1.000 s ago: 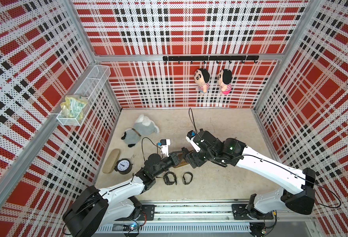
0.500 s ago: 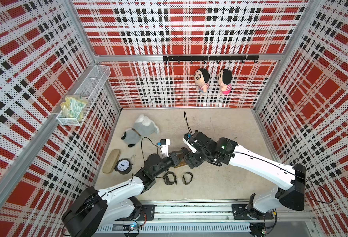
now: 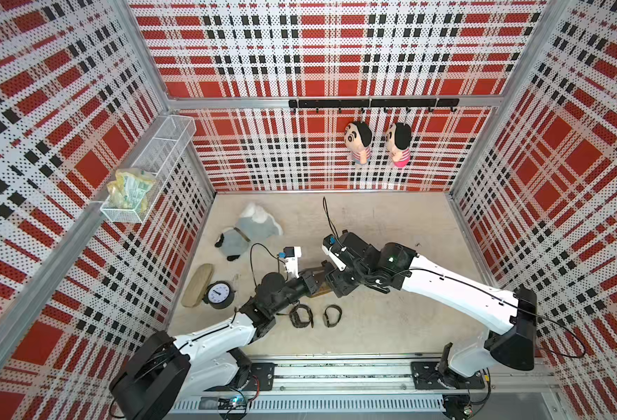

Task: Place watch on stand
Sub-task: Pick up the watch at the center of the board.

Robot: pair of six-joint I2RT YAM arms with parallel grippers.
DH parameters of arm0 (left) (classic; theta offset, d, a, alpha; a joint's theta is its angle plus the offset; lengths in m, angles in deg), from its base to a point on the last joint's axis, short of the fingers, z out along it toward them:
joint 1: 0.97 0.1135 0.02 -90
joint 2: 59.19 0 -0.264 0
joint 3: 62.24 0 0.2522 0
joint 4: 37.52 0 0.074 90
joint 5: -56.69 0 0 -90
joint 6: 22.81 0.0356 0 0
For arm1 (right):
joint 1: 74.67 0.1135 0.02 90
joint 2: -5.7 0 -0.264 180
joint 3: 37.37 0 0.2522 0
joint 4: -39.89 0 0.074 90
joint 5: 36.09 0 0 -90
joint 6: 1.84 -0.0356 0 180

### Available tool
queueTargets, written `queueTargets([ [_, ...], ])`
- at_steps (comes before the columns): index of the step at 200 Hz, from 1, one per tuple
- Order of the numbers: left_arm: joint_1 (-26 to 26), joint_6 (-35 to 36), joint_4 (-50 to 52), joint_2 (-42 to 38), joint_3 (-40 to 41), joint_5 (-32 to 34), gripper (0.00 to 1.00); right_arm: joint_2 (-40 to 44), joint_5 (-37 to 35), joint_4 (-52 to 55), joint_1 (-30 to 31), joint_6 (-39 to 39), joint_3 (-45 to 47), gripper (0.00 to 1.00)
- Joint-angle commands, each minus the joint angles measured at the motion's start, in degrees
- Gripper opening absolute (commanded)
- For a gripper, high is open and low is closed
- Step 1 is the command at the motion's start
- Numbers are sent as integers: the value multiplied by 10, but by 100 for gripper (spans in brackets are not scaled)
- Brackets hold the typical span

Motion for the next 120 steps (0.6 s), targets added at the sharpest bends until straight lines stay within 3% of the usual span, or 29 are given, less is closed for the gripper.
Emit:
queueTargets([
  [1, -2, 9, -4, -11, -2, 4, 0, -6, -4, 4, 4, -2, -16, 68],
  [120, -7, 9, -3, -3, -5, 4, 0, -11, -6, 8, 5, -3, -22, 59],
])
